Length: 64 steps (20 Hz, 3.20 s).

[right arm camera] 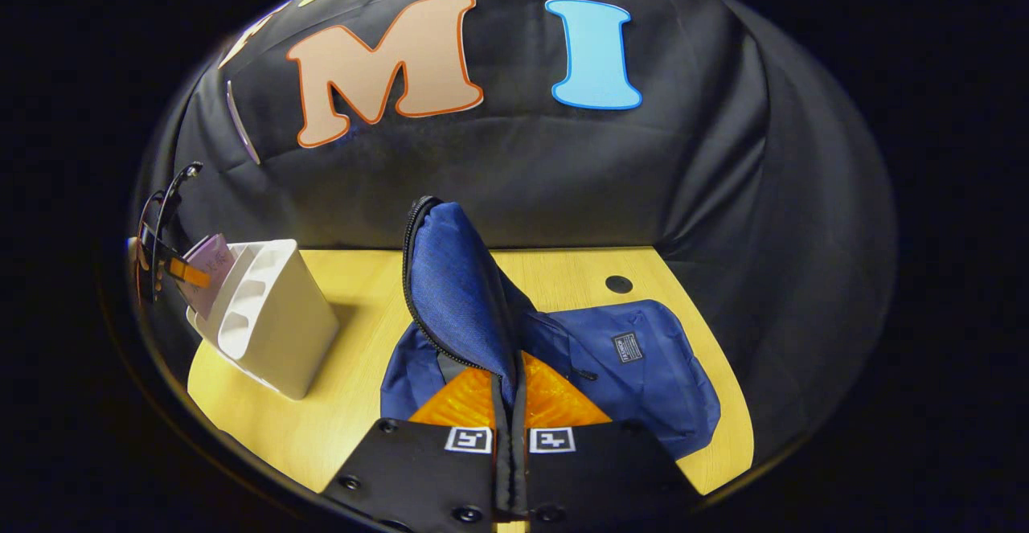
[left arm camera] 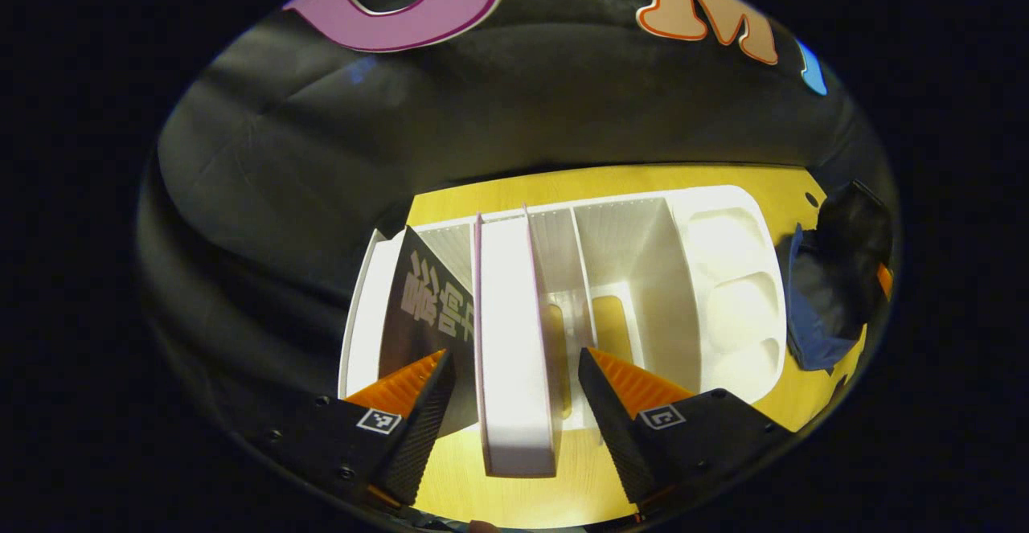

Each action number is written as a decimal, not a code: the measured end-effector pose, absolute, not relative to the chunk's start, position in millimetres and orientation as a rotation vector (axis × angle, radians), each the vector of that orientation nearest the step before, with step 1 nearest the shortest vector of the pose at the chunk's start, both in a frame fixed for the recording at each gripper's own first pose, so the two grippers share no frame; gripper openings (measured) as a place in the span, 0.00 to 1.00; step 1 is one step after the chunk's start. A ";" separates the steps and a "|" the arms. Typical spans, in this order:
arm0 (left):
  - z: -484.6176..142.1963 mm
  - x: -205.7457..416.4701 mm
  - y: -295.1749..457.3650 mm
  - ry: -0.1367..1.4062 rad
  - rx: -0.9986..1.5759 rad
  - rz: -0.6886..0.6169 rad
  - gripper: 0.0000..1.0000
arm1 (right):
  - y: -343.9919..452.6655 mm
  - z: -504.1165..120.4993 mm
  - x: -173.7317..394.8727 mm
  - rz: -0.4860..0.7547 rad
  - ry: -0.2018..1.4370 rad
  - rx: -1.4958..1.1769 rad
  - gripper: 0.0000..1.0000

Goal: Open the schoolbag, grab two books from the bookshelf and put them into the schoolbag.

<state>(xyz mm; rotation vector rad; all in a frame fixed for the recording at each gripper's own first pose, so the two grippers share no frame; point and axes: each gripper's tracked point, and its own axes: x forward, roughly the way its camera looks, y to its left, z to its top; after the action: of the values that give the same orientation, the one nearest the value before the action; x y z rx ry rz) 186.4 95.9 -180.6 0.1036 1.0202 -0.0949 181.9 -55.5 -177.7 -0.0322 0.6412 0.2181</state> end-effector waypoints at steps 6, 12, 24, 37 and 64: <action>-187.6 182.5 95.9 1.111 0.162 -0.077 0.56 | -56.6 -174.4 184.2 0.212 0.644 -0.027 0.04; -192.4 180.5 73.0 1.164 0.143 -0.137 0.38 | -57.0 -174.1 185.0 0.208 0.650 -0.017 0.00; -170.9 165.3 96.9 1.137 0.054 -0.123 0.34 | -59.7 -169.2 188.3 0.193 0.661 -0.010 0.04; -119.6 157.7 126.7 1.020 -0.229 -0.145 0.33 | -61.0 -167.6 189.2 0.188 0.674 -0.015 0.04; -16.4 121.1 135.5 0.616 -1.143 -0.354 0.30 | -63.0 -171.3 188.0 0.188 0.690 -0.008 0.04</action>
<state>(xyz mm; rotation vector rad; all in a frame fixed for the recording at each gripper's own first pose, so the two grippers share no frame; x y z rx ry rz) 121.1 135.5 -16.4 -1.1432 0.6159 -0.3538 188.0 -63.0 -171.3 -0.0084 0.6901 0.1883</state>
